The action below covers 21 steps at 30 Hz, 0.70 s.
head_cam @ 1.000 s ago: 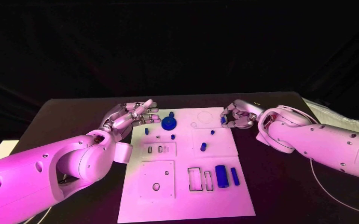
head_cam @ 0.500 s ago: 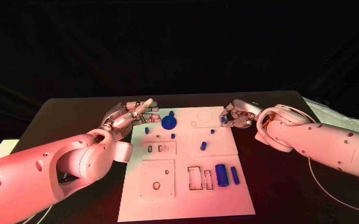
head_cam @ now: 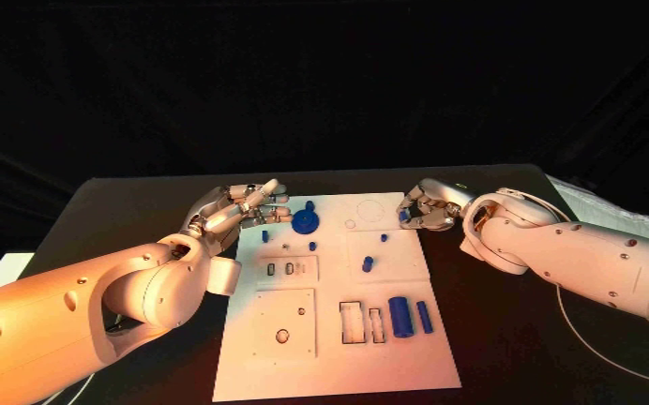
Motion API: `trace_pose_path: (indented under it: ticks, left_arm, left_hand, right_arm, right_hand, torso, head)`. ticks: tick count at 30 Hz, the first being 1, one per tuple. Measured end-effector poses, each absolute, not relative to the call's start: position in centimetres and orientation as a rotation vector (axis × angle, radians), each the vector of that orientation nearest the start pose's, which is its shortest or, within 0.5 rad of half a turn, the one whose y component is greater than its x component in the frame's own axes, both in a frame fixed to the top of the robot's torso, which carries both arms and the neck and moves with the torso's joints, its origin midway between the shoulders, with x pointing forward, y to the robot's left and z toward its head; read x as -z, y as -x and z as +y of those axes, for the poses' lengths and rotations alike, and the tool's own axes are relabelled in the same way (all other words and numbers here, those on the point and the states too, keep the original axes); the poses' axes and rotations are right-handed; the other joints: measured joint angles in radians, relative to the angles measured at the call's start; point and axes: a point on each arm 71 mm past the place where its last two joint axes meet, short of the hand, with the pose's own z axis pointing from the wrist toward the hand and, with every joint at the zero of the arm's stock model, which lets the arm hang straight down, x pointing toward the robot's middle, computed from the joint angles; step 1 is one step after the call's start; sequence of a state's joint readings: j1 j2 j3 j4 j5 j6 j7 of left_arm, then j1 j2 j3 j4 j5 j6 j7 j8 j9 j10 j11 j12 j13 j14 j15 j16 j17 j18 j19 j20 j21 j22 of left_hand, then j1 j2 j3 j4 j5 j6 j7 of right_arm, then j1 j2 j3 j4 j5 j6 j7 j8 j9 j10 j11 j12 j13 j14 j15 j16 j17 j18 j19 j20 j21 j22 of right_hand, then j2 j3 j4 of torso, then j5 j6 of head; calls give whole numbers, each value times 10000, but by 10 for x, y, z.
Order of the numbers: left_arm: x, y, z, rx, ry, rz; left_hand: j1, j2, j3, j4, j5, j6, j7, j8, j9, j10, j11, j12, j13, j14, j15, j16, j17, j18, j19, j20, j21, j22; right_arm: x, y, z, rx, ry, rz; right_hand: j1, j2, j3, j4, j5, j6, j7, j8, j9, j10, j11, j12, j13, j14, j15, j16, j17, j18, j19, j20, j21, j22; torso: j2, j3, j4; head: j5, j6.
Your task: Assemble the parts on the task board
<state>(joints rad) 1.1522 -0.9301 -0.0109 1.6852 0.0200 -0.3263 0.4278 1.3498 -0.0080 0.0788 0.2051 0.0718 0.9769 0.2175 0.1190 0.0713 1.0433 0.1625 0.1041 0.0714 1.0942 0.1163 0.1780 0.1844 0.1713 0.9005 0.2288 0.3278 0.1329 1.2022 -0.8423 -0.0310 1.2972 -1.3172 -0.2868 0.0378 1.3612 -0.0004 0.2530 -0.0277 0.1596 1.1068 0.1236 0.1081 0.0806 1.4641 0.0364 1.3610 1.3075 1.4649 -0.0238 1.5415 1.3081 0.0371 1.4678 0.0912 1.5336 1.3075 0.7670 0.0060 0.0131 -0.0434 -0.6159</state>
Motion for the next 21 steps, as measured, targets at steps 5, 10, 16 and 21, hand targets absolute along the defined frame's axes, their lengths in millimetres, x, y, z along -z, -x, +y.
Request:
trace_pose_path:
  ticks: [5,10,16,21]
  left_arm:
    - [175,-455,206,16312,11495,14049]
    - [175,-455,205,16322,11494,14059]
    - [175,-455,206,16287,11503,14044]
    - [176,-456,210,16197,11525,14003]
  left_hand:
    - [41,41,0,0,0,0,0,0,0,0,0,0,0,0,0,0,10,-1,0,0,0,0]
    - [41,41,0,0,0,0,0,0,0,0,0,0,0,0,0,0,9,-1,0,0,0,0]
    - [41,41,0,0,0,0,0,0,0,0,0,0,0,0,0,0,18,-1,0,0,0,-8]
    - [41,41,0,0,0,0,0,0,0,0,0,0,0,0,0,0,17,-1,0,0,0,-8]
  right_arm:
    - [189,-517,-253,-6441,5,16723]
    - [172,-507,-227,-7085,-124,16441]
    - [161,-496,-197,-7644,-247,16318]
    - [157,-487,-163,-8212,-118,16363]
  right_hand:
    - [-153,153,85,85,-94,14,13,2,9,-67,-69,-210,60,0,-69,-58,0,1,-26,-45,0,0]
    - [-255,254,58,151,-152,17,15,2,13,-104,-106,-395,234,35,-105,-58,-1,1,0,-70,0,-1]
    - [-295,292,70,162,-209,19,17,2,17,-106,-105,-415,257,35,-106,-96,-2,0,-36,-106,0,-1]
    - [-296,292,79,172,-229,20,18,1,19,-106,-104,-415,257,35,-105,-97,-3,1,-36,-106,0,-2]
  torso:
    - [-4,-8,0]
    - [-15,-19,7]
    - [-31,-53,27]
    - [-45,-88,65]
  head:
    - [-17,21]
    - [-1,27]
    - [27,40]
    - [102,-24]
